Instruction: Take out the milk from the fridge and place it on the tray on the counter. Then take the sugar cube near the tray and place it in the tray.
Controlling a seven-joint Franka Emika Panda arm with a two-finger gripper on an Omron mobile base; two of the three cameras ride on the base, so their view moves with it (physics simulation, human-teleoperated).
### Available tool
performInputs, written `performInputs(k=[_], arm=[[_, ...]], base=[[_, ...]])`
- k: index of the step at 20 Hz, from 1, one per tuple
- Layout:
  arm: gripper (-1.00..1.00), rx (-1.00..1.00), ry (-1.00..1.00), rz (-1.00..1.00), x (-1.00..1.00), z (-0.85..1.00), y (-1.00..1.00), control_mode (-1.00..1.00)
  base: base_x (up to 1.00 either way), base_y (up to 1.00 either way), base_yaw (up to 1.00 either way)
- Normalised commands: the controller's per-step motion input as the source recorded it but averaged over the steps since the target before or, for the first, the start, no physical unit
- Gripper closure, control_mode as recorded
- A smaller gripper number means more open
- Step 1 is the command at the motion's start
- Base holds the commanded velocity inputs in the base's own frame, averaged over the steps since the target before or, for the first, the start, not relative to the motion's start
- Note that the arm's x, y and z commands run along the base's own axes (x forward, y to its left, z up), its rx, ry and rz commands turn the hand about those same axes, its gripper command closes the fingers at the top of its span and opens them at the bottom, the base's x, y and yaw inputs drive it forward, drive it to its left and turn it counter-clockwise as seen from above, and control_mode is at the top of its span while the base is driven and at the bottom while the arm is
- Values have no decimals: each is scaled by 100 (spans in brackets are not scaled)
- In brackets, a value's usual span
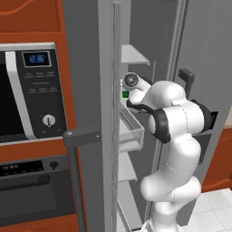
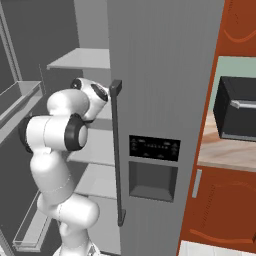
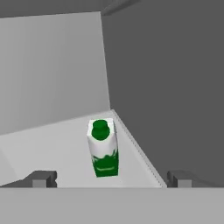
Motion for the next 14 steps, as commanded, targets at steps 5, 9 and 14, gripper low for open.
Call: performInputs(k=[5, 9, 14], arm=[[-100, 0, -1, 0, 32, -5, 2, -100], [-100, 0, 0, 0, 28, 0, 7, -100], [-100, 0, 0, 0, 27, 0, 0, -100]], base=[[0, 0, 0], [0, 0, 0], [0, 0, 0]])
